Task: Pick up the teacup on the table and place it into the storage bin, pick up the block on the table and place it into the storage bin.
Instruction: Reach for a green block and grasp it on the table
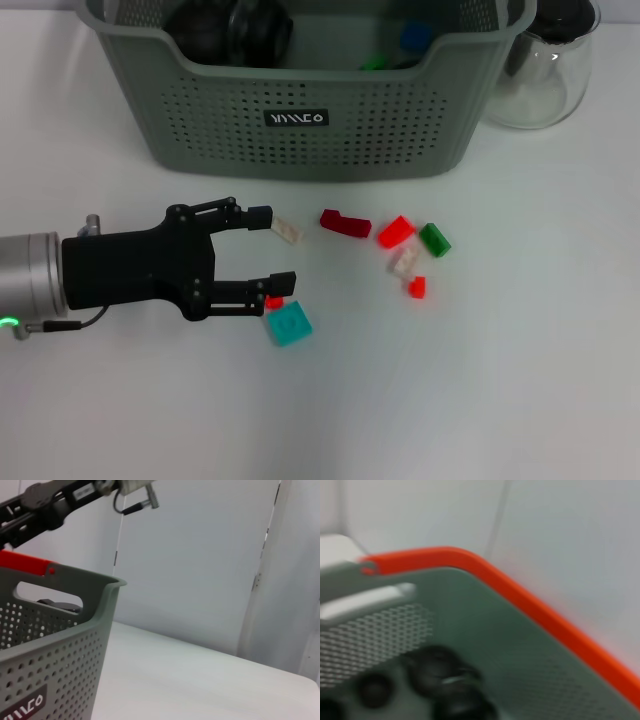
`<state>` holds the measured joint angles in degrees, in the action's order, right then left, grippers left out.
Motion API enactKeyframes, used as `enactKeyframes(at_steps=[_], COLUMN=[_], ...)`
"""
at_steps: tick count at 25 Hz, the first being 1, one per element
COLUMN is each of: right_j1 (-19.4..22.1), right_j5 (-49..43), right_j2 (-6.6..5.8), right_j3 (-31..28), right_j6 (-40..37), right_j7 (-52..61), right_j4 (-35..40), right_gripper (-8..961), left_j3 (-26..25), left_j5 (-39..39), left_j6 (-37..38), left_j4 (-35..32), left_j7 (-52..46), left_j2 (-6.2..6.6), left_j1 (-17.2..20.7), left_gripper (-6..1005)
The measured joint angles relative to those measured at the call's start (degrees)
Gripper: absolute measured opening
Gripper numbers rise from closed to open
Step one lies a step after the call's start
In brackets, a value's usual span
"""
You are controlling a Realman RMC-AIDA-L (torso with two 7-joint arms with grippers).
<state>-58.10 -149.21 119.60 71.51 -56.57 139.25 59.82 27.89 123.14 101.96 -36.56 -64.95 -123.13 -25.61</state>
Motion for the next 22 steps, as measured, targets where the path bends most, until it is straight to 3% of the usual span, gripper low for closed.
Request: enactKeyframes(at_steps=[5, 9, 15, 22], right_j1=[1.67, 3.46, 7.04, 11.39], right_j5=[8.68, 16.95, 22.00, 16.83], right_j2=[-1.17, -3.26, -5.29, -4.22], right_j3=[-7.99, -14.50, -18.35, -12.56], right_j6=[-16.96, -32.16, -48.82, -54.38], right_j7=[-3.85, -6.61, -12.70, -21.36], right_j4=[7.08, 11.53, 12.76, 9.20], right_gripper=[830, 828, 823, 821], left_j3=[0.06, 0.05, 0.06, 0.06], left_j5=[0.00, 0.00, 0.02, 0.08], left_j6=[1.07, 1.64, 1.96, 1.97], left_j4=[0.00, 0.00, 0.00, 0.00], left_j7=[0.00, 0.00, 0.01, 0.03], left_j2=[0.00, 0.00, 0.00, 0.00], left_j1=[0.03, 0.03, 0.04, 0.04], left_gripper=[846, 846, 846, 846])
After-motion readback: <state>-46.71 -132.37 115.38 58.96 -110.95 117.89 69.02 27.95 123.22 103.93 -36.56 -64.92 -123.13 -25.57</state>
